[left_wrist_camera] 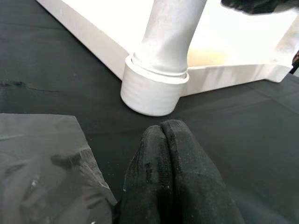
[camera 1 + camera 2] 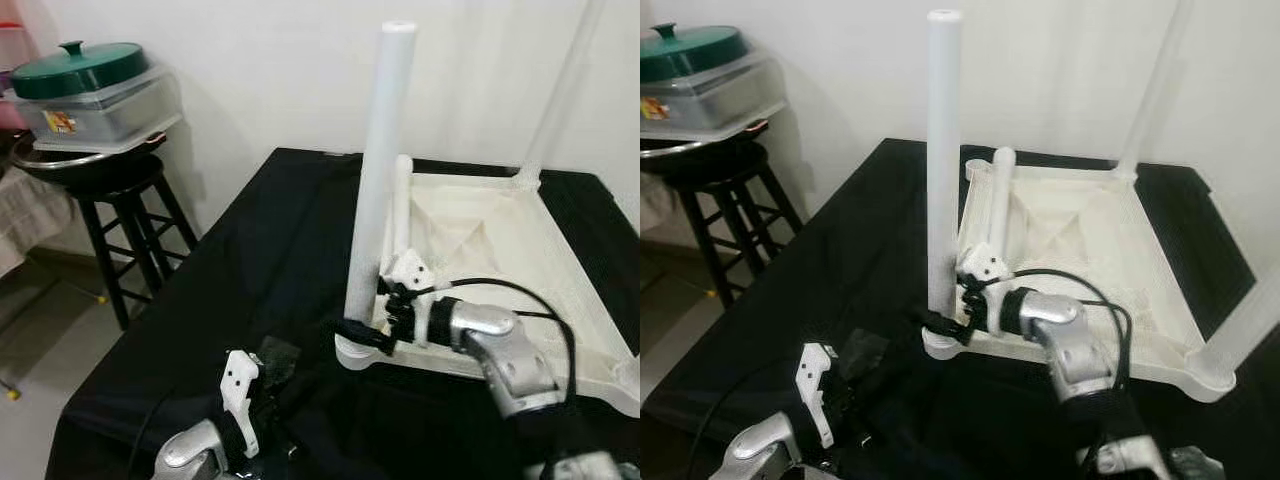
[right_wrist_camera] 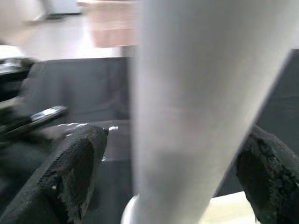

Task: Building children table

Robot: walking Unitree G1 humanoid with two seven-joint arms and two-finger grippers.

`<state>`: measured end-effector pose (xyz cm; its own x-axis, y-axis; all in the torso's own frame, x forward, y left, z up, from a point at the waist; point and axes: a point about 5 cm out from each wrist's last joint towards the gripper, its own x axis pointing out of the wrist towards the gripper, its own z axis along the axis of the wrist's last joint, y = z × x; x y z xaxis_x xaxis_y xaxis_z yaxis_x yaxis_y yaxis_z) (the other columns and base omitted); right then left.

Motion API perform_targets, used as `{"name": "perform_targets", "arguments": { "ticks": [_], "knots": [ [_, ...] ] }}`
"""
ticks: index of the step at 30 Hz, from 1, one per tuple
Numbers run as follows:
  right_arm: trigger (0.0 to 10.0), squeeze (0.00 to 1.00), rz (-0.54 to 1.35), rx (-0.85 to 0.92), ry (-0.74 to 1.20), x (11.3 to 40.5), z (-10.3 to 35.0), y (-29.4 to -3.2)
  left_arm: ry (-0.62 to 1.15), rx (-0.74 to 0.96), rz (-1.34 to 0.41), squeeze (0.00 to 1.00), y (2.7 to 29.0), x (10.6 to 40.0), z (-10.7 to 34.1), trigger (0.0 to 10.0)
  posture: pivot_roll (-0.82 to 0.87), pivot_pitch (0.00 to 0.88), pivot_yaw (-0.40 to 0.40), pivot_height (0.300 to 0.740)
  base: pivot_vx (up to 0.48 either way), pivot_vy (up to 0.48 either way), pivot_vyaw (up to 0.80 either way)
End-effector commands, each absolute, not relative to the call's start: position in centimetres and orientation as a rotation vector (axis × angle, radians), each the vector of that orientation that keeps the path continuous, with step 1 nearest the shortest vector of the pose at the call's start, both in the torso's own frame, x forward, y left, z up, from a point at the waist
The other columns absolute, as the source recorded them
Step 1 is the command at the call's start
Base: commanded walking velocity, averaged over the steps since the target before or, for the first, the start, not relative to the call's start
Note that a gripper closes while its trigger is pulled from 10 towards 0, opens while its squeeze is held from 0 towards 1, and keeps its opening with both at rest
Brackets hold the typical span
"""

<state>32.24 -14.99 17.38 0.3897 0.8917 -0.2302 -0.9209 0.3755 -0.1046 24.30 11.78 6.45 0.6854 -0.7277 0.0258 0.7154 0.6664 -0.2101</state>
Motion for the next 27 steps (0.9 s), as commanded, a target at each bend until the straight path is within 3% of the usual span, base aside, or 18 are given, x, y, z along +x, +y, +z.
{"name": "perform_targets", "arguments": {
  "ticks": [1,3,10,17,18,19,20,21,22,23,24,25,26,27],
  "knots": [
    [5.5,0.00,1.223,-0.217,0.127,32.1,17.5,-14.6,0.077,-0.211,-0.812,0.00,11.8,24.3,6.2,10.0,0.03,0.000,-0.007,0.740,0.000,0.000,0.00],
    [0.0,0.00,1.273,-0.178,0.132,32.8,18.3,-15.3,0.076,-0.209,-0.809,0.00,11.7,24.4,6.2,10.0,0.04,0.000,-0.012,0.740,0.000,0.000,0.00],
    [0.0,0.00,1.270,-0.141,0.140,33.7,18.9,-16.6,0.077,-0.205,-0.805,0.00,11.9,24.3,6.1,10.0,0.04,0.000,-0.008,0.740,0.000,0.000,0.00],
    [0.0,0.00,1.112,-0.163,0.218,32.3,15.2,-17.3,0.083,-0.209,-0.808,0.00,12.0,24.0,6.0,10.0,0.03,0.000,-0.008,0.740,0.000,0.000,0.00],
    [0.0,0.00,0.973,-0.161,0.281,31.6,12.9,-16.7,0.084,-0.208,-0.806,0.00,12.1,23.8,6.0,10.0,0.03,0.000,-0.016,0.740,0.000,0.000,0.00],
    [0.0,0.00,0.973,-0.161,0.281,31.6,12.9,-16.7,0.084,-0.208,-0.806,0.00,12.1,23.8,6.0,10.0,0.03,0.000,-0.016,0.740,0.000,0.000,0.00],
    [0.0,0.00,0.609,-0.092,0.325,31.1,10.1,-15.3,0.084,-0.209,-0.804,0.00,12.3,23.7,6.0,10.0,0.03,0.000,-0.010,0.740,0.000,0.000,0.00],
    [0.0,0.00,0.609,-0.092,0.325,31.1,10.1,-15.3,0.084,-0.209,-0.804,0.00,12.3,23.7,6.0,10.0,0.03,0.000,-0.010,0.740,0.000,0.000,0.00],
    [0.0,0.00,0.300,-0.032,0.378,29.8,8.1,-14.7,0.085,-0.210,-0.802,0.00,12.4,23.7,6.0,10.0,0.03,0.000,-0.010,0.740,0.000,0.000,0.00],
    [0.0,0.00,0.300,-0.032,0.378,29.8,8.1,-14.7,0.085,-0.210,-0.802,0.00,12.4,23.7,6.0,10.0,0.03,0.000,-0.010,0.740,0.000,0.000,0.00],
    [0.0,0.00,0.246,0.009,0.438,27.3,6.2,-12.0,0.087,-0.210,-0.800,0.00,12.5,23.7,6.0,10.0,0.03,0.000,0.011,0.740,0.000,0.000,0.00],
    [0.0,0.00,0.246,0.009,0.438,27.3,6.2,-12.0,0.087,-0.210,-0.800,0.00,12.5,23.7,6.0,10.0,0.03,0.000,0.011,0.740,0.000,0.000,0.00],
    [0.0,0.00,0.310,0.019,0.461,26.0,5.7,-9.4,0.093,-0.205,-0.806,0.00,12.5,23.7,6.0,10.0,0.01,0.000,0.029,0.740,0.000,0.000,0.00],
    [0.0,0.00,0.318,-0.007,0.429,26.1,6.1,-9.2,0.099,-0.205,-0.811,0.00,12.5,23.7,6.0,10.0,0.00,0.000,0.047,0.740,0.000,0.000,0.00]
  ]
}}
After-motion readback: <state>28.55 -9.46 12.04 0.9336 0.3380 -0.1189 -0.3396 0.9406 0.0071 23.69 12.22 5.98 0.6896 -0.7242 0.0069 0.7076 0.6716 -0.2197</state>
